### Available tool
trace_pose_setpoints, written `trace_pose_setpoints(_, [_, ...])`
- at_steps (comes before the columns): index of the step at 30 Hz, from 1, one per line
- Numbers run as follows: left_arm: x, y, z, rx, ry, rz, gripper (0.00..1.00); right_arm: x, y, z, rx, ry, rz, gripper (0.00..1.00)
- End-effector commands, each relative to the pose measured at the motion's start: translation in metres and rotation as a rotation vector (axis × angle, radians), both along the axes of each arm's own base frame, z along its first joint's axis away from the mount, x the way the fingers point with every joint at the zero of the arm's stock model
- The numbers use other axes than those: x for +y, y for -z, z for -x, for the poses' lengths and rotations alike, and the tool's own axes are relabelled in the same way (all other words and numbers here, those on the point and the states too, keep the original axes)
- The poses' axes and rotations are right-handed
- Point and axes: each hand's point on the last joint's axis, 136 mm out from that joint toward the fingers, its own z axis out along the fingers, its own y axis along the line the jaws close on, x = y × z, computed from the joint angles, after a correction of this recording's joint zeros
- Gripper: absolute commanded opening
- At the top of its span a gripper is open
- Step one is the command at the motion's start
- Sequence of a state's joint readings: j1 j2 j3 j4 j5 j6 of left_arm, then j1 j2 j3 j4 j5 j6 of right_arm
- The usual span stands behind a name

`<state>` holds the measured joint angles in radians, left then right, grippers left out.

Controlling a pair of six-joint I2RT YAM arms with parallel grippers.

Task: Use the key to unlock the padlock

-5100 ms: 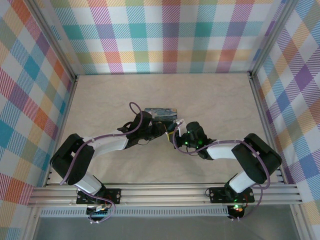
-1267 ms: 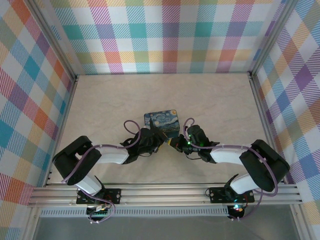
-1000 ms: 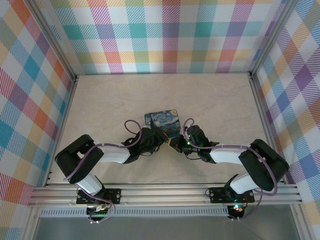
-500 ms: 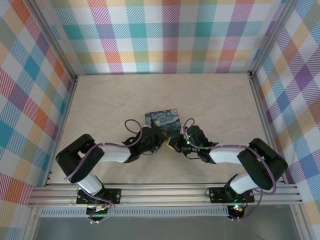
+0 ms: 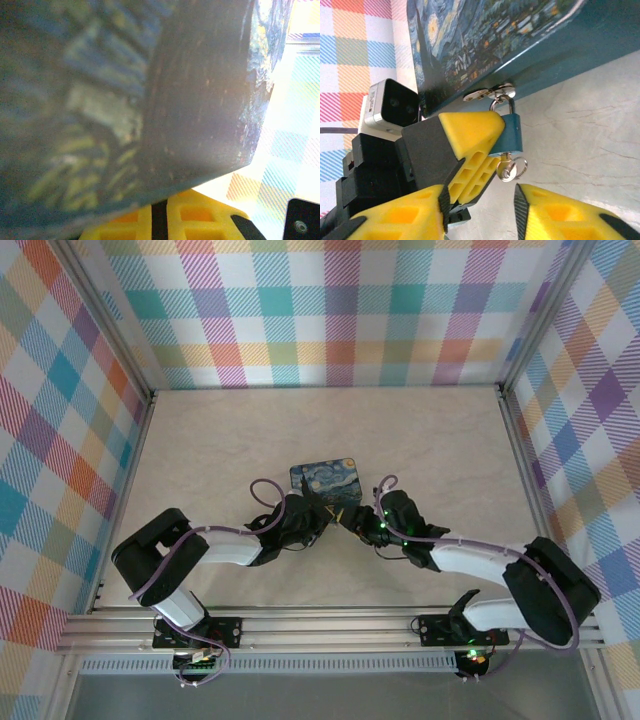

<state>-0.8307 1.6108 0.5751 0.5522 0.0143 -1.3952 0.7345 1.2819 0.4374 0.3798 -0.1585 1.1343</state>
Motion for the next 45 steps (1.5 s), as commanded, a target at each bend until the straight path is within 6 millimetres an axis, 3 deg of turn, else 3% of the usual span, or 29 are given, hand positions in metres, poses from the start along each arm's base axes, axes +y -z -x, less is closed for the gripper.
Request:
trace_pose_setpoints(1, [-0.008,-0.019,-0.002,-0.04,0.013,0.018,0.01,-0.016,0.005,-0.001,-0.059,0.011,0.105,0.48])
trace_pose_setpoints(6, [-0.006,-0.022,-0.002,-0.043,0.013,0.011,0.01,-0.028,-0.015,-0.011,-0.2,0.029,0.167,0.72])
trace_pose_setpoints(10, [-0.007,-0.024,-0.002,-0.041,0.009,0.019,0.01,-0.034,-0.039,-0.019,-0.365,0.013,0.22,1.0])
trace_pose_setpoints(16, [-0.007,-0.026,-0.003,-0.034,0.007,0.021,0.02,-0.033,-0.072,-0.021,-0.652,-0.099,0.316,1.0])
trace_pose_setpoints(29, [-0.008,-0.032,-0.004,-0.027,0.0,0.039,0.02,-0.018,-0.097,0.004,-1.065,-0.398,0.471,1.0])
trace_pose_setpoints(36, [-0.008,-0.033,-0.003,-0.023,-0.003,0.046,0.02,0.002,-0.073,0.014,-1.356,-0.572,0.739,1.0])
trace_pose_setpoints(40, [-0.007,-0.033,-0.003,-0.021,-0.007,0.054,0.01,0.009,-0.044,0.01,-1.409,-0.658,0.94,1.0])
trace_pose_setpoints(45, [-0.006,-0.034,-0.003,-0.02,-0.013,0.059,0.01,0.015,-0.027,0.014,-1.455,-0.721,0.995,1.0])
